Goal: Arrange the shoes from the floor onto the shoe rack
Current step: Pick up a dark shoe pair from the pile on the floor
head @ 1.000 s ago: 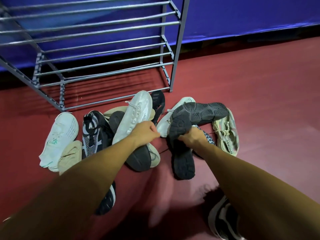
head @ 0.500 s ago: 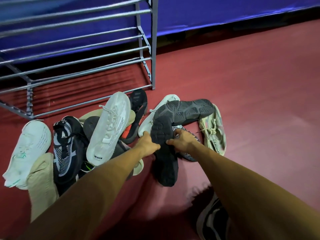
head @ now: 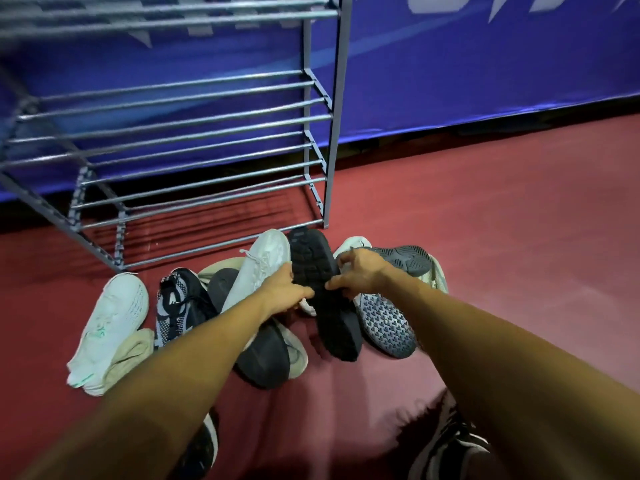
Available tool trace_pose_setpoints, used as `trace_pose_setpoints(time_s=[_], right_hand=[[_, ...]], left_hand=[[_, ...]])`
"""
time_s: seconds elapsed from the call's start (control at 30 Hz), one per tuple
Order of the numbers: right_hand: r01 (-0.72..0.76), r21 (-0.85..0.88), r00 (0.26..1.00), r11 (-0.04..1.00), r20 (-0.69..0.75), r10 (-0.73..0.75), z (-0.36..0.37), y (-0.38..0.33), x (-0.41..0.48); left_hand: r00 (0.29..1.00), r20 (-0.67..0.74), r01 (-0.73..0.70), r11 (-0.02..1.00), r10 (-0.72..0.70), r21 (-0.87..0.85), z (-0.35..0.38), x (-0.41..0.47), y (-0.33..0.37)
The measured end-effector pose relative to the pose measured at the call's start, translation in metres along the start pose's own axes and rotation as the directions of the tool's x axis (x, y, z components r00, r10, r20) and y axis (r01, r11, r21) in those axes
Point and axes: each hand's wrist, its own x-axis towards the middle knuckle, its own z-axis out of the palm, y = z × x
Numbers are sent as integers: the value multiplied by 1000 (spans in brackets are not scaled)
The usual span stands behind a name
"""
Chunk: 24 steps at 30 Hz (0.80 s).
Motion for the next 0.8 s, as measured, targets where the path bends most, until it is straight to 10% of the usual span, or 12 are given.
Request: trace_pose_setpoints(time_s=[0.57,0.8], right_hand=[[352,-151,910,924,-175,-376,-31,-242,-59],[425,-102,823,899,-369,-431,-10,-273,-52]], left_hand=[[990,61,-118,985,126,-127,-189,-129,30],[962,-183,-241,946,203,-218,-189,-130,32]])
